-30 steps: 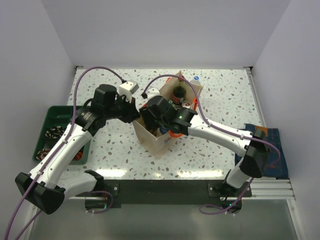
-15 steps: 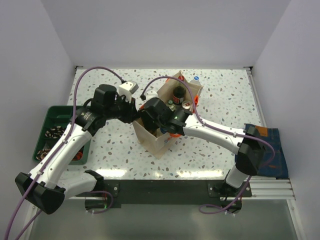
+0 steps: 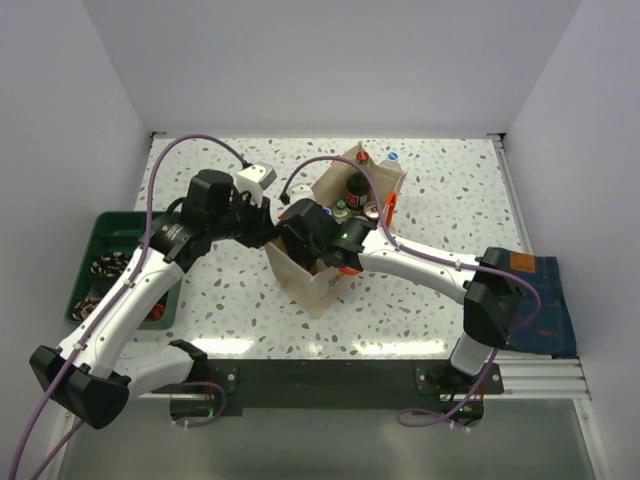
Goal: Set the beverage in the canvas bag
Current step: Place the drink in the canvas bag, then pick up the drink from the center of the board.
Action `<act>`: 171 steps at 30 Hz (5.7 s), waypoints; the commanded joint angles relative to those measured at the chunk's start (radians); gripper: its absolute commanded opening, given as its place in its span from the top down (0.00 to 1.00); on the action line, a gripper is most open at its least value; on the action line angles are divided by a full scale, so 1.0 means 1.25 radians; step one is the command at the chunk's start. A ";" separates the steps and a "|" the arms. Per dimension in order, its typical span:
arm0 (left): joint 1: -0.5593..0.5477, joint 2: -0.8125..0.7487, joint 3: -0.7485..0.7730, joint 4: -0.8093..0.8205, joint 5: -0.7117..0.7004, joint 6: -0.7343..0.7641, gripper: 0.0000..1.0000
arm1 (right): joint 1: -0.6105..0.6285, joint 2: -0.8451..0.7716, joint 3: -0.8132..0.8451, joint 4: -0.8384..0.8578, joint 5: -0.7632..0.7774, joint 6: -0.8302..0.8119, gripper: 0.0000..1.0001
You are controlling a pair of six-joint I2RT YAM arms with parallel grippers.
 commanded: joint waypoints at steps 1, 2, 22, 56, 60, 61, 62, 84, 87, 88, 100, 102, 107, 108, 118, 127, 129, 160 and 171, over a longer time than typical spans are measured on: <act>-0.005 -0.017 0.034 0.050 0.032 0.000 0.79 | 0.015 0.002 0.048 0.036 -0.002 0.001 1.00; -0.005 -0.018 0.034 0.050 0.032 0.000 0.79 | 0.015 0.003 0.048 0.035 -0.002 0.001 1.00; -0.005 -0.017 0.033 0.053 0.032 0.000 0.75 | 0.018 -0.049 0.090 0.040 -0.024 0.003 0.50; -0.005 -0.027 0.026 0.054 0.029 0.004 0.66 | 0.018 -0.075 0.124 0.010 -0.026 0.011 0.31; -0.005 -0.029 0.026 0.051 0.028 0.004 0.65 | 0.018 -0.091 0.135 0.004 -0.021 0.013 0.31; -0.005 -0.032 0.028 0.050 0.027 0.003 0.65 | 0.016 -0.096 0.138 0.000 -0.021 0.014 0.31; -0.004 -0.032 0.028 0.050 0.028 0.002 0.65 | 0.018 -0.100 0.141 -0.004 -0.020 0.015 0.31; -0.004 -0.109 0.033 0.132 -0.061 -0.012 0.48 | 0.018 -0.053 0.362 -0.148 0.172 -0.001 0.32; -0.004 -0.118 0.009 0.168 -0.125 -0.031 0.47 | 0.018 0.013 0.454 -0.188 0.210 -0.006 0.32; -0.004 -0.119 0.002 0.177 -0.141 -0.040 0.47 | 0.016 0.033 0.478 -0.197 0.233 -0.006 0.32; 0.088 -0.033 -0.021 0.210 -0.195 -0.058 0.46 | 0.012 0.171 0.621 -0.216 0.322 0.030 0.34; 0.104 -0.026 -0.032 0.205 -0.199 -0.053 0.46 | 0.010 0.197 0.638 -0.218 0.316 0.027 0.35; 0.105 -0.008 -0.071 0.233 -0.162 -0.100 0.46 | 0.010 0.248 0.681 -0.283 0.313 0.047 0.36; 0.105 -0.011 -0.087 0.239 -0.138 -0.119 0.46 | 0.009 0.249 0.679 -0.287 0.305 0.054 0.36; 0.103 -0.021 -0.152 0.256 -0.111 -0.185 0.46 | -0.028 0.273 0.657 -0.341 0.214 0.111 0.36; 0.098 -0.013 -0.178 0.277 -0.044 -0.191 0.46 | -0.047 0.222 0.560 -0.403 0.211 0.173 0.41; 0.094 -0.008 -0.172 0.274 -0.044 -0.189 0.46 | -0.050 0.216 0.550 -0.419 0.216 0.187 0.43; 0.174 0.046 -0.016 0.297 0.028 -0.189 0.43 | -0.142 0.029 0.452 -0.173 0.227 0.113 0.42; 0.174 0.092 0.031 0.405 0.229 -0.172 0.42 | -0.244 -0.075 0.394 -0.185 0.195 0.096 0.40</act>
